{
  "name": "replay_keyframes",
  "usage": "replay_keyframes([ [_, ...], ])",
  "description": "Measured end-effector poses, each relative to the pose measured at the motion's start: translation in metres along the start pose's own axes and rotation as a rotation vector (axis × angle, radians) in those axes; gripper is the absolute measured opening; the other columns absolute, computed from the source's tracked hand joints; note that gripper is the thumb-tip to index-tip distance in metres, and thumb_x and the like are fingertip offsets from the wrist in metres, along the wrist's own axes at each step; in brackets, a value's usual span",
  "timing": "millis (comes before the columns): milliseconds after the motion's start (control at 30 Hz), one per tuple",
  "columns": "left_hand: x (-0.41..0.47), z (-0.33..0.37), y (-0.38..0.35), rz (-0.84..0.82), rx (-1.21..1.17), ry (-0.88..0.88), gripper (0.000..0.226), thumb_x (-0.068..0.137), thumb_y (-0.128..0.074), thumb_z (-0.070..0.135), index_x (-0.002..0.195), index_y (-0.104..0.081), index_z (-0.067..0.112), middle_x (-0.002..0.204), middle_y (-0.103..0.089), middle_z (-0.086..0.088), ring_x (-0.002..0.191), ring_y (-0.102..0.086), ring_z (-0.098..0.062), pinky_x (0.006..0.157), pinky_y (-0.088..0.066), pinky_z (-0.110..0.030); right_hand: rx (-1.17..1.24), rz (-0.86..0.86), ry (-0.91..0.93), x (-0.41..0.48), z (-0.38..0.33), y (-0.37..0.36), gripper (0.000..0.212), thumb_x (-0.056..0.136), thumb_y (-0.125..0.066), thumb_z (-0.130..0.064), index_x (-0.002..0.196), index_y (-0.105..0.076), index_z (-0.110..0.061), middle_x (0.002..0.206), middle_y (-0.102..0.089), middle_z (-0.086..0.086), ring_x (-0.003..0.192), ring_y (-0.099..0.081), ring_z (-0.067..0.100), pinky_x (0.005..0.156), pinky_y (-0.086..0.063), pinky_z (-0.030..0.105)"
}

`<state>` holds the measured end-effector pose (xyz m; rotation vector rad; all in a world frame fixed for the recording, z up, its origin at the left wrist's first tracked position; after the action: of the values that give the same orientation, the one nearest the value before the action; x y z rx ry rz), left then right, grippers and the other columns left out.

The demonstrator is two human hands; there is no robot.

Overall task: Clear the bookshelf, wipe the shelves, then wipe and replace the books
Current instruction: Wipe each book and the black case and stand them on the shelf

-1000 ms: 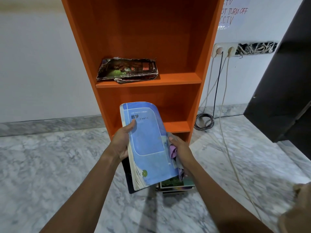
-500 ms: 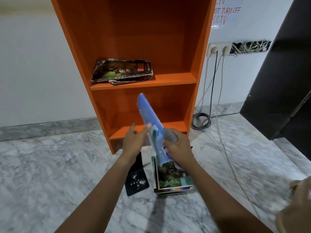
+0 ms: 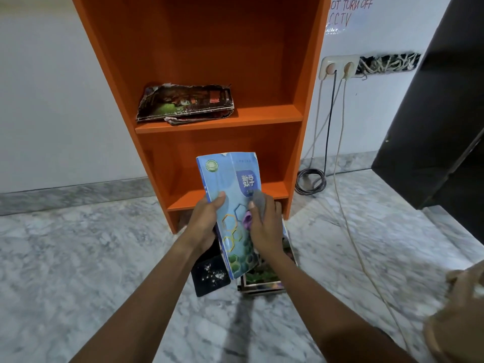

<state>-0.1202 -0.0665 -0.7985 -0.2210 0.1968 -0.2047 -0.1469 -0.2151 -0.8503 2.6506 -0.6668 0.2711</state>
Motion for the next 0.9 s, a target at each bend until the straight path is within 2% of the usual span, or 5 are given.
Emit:
replay_keyframes([
  [333,0.009,-0.04,0.052,0.135,0.071,0.076,0.024,0.108,-0.046,0.023,0.122,-0.064,0.017,0.109,-0.074,-0.004,0.093,-0.072,-0.023,0.072,-0.057,-0.038,-0.17,-0.188,-0.473,-0.003,0.116,-0.001,0.038,0.102,-0.051,-0.021,0.138,-0.049,-0.008,0.128,-0.054,0.021,0.1,-0.053,0.031,0.073,-0.043,0.033],
  [433,0.017,-0.058,0.055,0.132,0.083,0.095,0.025,0.108,-0.045,0.023,0.125,-0.061,0.015,0.114,-0.072,-0.007,0.095,-0.072,-0.024,0.073,-0.057,-0.038,-0.2,-0.267,-0.487,-0.009,0.124,-0.004,0.046,0.099,-0.051,-0.007,0.145,-0.045,-0.006,0.13,-0.057,0.016,0.111,-0.057,0.033,0.079,-0.046,0.024],
  [600,0.024,-0.078,0.053,0.128,0.07,0.125,0.019,0.108,-0.044,0.021,0.111,-0.062,0.026,0.111,-0.071,-0.002,0.106,-0.068,-0.029,0.09,-0.054,-0.048,-0.187,-0.338,-0.426,-0.014,0.103,-0.025,0.052,0.099,-0.053,-0.005,0.15,-0.044,-0.009,0.126,-0.063,0.021,0.106,-0.063,0.037,0.092,-0.051,0.051],
  [767,0.024,-0.068,0.045,0.154,0.003,0.154,0.026,0.109,-0.042,0.018,0.128,-0.058,0.012,0.129,-0.063,-0.021,0.118,-0.06,-0.044,0.098,-0.05,-0.059,0.013,-0.505,-0.397,-0.02,0.027,-0.035,0.035,0.099,-0.058,-0.014,0.134,-0.063,-0.019,0.115,-0.06,-0.002,0.085,-0.06,-0.001,0.063,-0.042,0.005],
  [900,0.022,-0.015,0.043,0.185,-0.103,0.127,0.034,0.109,-0.043,0.018,0.139,-0.049,0.004,0.125,-0.062,-0.024,0.108,-0.063,-0.043,0.085,-0.053,-0.055,-0.044,-0.683,-0.235,-0.019,-0.035,-0.039,0.078,0.081,-0.073,-0.024,0.153,-0.043,-0.029,0.142,-0.054,-0.002,0.119,-0.059,0.019,0.092,-0.05,0.031],
])
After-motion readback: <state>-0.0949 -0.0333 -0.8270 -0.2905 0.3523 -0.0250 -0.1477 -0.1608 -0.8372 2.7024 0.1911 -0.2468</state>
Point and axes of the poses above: each hand's wrist, its own x-axis towards the middle knuckle, its own y-axis out of the back of the hand, z = x × y, the point moved 6 cm from there along x, towards the middle knuckle
